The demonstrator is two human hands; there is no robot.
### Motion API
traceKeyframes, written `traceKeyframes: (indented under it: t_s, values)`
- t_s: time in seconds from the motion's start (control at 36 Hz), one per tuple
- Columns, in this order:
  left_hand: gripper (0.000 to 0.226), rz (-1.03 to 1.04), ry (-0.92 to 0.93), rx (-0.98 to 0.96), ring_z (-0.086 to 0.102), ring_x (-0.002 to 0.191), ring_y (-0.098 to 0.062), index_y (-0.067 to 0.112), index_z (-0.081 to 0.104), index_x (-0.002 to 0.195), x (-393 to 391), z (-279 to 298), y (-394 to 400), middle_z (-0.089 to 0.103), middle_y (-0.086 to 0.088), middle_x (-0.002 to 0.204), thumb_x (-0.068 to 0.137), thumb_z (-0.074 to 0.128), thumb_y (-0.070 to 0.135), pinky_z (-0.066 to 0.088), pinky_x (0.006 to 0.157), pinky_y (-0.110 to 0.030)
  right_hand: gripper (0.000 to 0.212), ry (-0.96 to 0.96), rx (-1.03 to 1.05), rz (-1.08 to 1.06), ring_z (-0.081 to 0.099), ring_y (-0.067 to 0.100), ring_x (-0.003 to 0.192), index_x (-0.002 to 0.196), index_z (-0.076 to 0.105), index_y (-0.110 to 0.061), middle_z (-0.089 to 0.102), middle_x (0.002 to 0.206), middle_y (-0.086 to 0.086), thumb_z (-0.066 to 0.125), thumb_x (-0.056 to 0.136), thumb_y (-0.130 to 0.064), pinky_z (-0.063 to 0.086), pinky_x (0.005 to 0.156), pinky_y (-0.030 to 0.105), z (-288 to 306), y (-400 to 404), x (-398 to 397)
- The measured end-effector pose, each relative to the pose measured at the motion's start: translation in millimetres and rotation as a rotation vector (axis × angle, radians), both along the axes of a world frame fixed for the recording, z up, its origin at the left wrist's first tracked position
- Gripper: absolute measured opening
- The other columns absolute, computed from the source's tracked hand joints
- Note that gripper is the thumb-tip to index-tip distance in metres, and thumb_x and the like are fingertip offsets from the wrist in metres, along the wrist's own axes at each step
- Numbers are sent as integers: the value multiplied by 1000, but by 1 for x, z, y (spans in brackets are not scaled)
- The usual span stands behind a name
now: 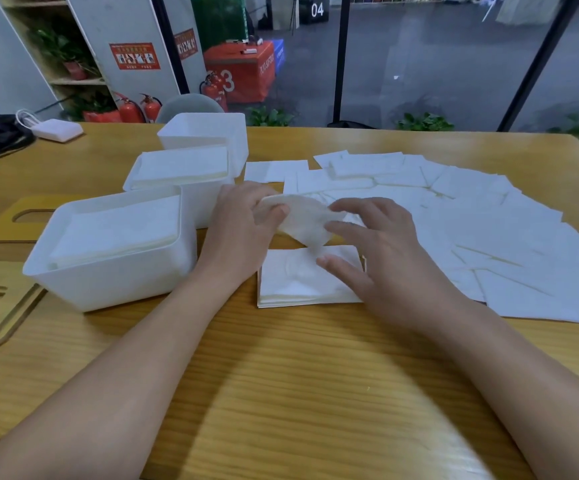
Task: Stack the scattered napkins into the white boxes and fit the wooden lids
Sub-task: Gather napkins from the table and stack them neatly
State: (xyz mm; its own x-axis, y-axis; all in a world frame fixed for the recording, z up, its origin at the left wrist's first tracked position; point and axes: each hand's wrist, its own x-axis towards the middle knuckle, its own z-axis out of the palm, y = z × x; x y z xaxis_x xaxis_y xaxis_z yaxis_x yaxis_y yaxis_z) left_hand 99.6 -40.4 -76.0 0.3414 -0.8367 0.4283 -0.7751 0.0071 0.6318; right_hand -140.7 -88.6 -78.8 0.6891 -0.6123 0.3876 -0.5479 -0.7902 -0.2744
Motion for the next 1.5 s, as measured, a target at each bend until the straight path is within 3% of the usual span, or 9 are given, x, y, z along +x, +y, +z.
traceKeyframes:
  t_s: [0.28,0.42,0.53,0.58,0.72,0.92,1.25,1.39,1.5]
  values:
    - [4,-106,356,-178,71,98,-14,23,82,95,8,5,-2,75,11,100,97,82,28,60,89,-46,37,-373,301,-80,43,3,144,134,69,-40,52,145,-21,68,100,-55,42,115,33,6,-2,-5]
    - [8,-204,517,-163,75,100,-26,21,85,105,3,11,2,81,-2,102,97,83,24,59,93,-51,22,-505,445,-67,41,-6,145,121,75,-44,45,156,-24,72,99,-48,45,83,1,21,4,-6]
    - [15,-239,578,-107,75,104,-40,15,84,106,-1,16,8,81,-13,106,101,79,28,59,96,-60,21,-589,505,-59,64,-1,122,120,78,-37,71,131,-22,70,103,-46,51,101,18,21,2,-7]
    - [12,-246,571,-80,76,99,-39,14,83,106,0,20,9,81,-14,104,102,76,23,62,90,-57,18,-670,571,-55,70,3,113,113,82,-31,79,113,-17,68,105,-40,52,102,26,24,2,-8]
    - [32,-309,393,20,44,59,-24,31,78,121,6,26,13,65,-16,70,100,71,8,37,56,-28,33,-674,565,-110,51,11,58,78,78,-15,72,75,7,74,102,-37,41,58,19,26,-1,-13]
    - [41,-332,137,307,42,56,-17,45,65,132,7,14,12,45,-4,59,98,71,22,43,65,-32,33,-391,580,-190,50,5,44,64,69,-15,63,56,-3,87,89,-30,38,44,20,11,-3,-14]
    - [29,-329,30,417,44,60,-11,40,70,116,9,11,13,41,9,60,96,70,19,37,56,-15,35,-196,318,-225,60,6,88,70,61,-28,63,91,-11,86,81,-50,48,74,32,-2,-8,-10]
    - [20,-294,-13,354,54,70,-3,40,74,110,12,5,8,63,11,83,94,75,29,46,71,-27,25,-101,294,-170,55,11,118,98,70,-33,65,124,-14,71,95,-58,44,97,32,-10,-14,-9]
    - [11,-167,-56,250,59,104,-3,43,74,109,13,-3,1,63,19,108,100,69,47,50,91,-31,53,61,228,-111,38,18,140,133,69,-34,47,163,-15,52,100,-71,26,113,37,-16,-18,-4]
